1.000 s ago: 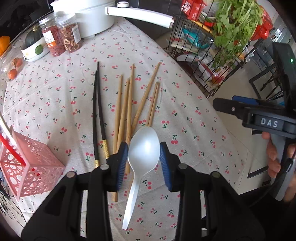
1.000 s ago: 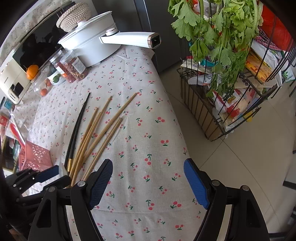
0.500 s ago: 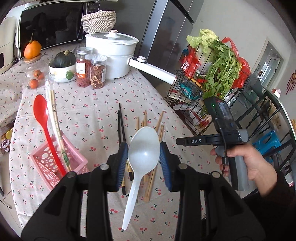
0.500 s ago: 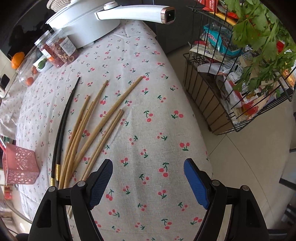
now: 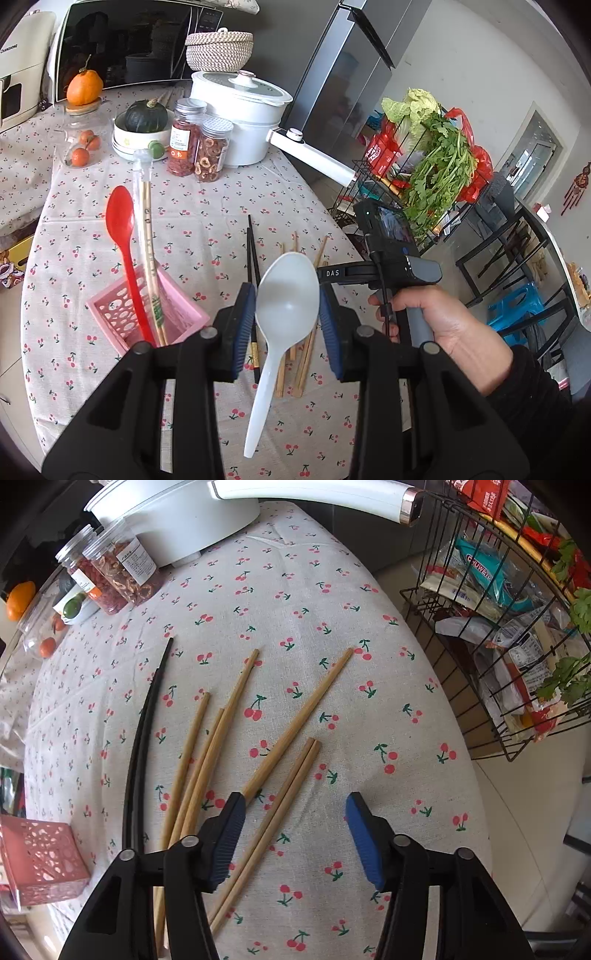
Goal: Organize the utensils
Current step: 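Lift the white spoon with the left tool while the right tool grasps a wooden chopstick, then place the white spoon and wooden chopstick into the pink basket, opening both tools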
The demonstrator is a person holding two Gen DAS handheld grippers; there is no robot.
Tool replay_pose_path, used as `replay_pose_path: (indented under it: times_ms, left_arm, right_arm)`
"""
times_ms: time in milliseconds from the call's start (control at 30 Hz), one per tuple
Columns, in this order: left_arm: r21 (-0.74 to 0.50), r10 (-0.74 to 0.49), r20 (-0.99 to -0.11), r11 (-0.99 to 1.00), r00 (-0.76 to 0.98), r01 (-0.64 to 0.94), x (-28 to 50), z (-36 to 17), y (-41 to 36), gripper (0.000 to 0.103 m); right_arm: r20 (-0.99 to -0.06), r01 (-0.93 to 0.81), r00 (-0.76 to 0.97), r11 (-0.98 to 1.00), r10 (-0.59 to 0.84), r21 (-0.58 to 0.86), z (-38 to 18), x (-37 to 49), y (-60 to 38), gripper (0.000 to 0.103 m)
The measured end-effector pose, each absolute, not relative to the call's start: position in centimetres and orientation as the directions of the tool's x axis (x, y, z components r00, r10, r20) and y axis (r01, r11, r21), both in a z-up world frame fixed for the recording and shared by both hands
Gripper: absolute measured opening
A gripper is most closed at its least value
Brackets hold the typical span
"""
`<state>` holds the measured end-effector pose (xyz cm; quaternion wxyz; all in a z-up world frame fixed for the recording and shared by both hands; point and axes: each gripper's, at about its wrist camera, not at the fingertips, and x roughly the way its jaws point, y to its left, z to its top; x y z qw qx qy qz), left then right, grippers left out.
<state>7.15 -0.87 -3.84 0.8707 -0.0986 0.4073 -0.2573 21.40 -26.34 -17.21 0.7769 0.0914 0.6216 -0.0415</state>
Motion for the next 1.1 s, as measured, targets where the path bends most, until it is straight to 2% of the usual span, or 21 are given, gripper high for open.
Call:
replay_pose_path:
  times_ms: [67,333,433,533,667,800,1100]
  left_arm:
    - [-0.381,-0.525,-0.661,0.85,0.537,0.363,7.1,-3.9,-0.4,0.037]
    - [-0.382,-0.516,-0.659,0.856,0.547,0.348,6.8,-3.6,0.6,0.037]
    - [-0.382,-0.513,-0.652,0.858,0.558,0.343,6.6,-3.4,0.7,0.037]
    - [-0.374,-0.5,-0.629,0.866,0.595,0.333,6.2,-2.8,1.3,0.037]
    - [-0.4,-0.499,-0.554,0.861,0.666,0.313,5.7,-1.5,3.0,0.037]
    - [-0.433,-0.484,-0.477,0.856,0.734,0.284,5.6,-0.2,4.7,0.037]
    - [-0.434,-0.404,-0.322,0.867,0.856,0.246,6.1,0.8,5.9,0.037]
  right_arm:
    - [-0.977,0.173,0.203,0.98,0.06,0.096,-17.2,21.5,-25.8,0.024]
    - [-0.973,0.109,0.23,0.994,-0.017,0.008,-17.4,20.5,-24.0,0.022]
    - [-0.97,0.112,0.242,0.993,0.014,0.042,-17.1,20.0,-23.7,0.012]
    - [-0.961,0.143,0.259,0.981,0.093,0.133,-17.0,19.6,-24.6,0.009]
    - [-0.941,0.15,0.303,0.967,0.151,0.204,-16.1,18.7,-25.2,0.008]
    - [-0.903,0.105,0.391,0.965,0.18,0.238,-12.9,16.9,-24.6,0.008]
    - [-0.759,-0.033,0.59,0.947,0.276,0.319,-4.9,12.4,-23.6,0.008]
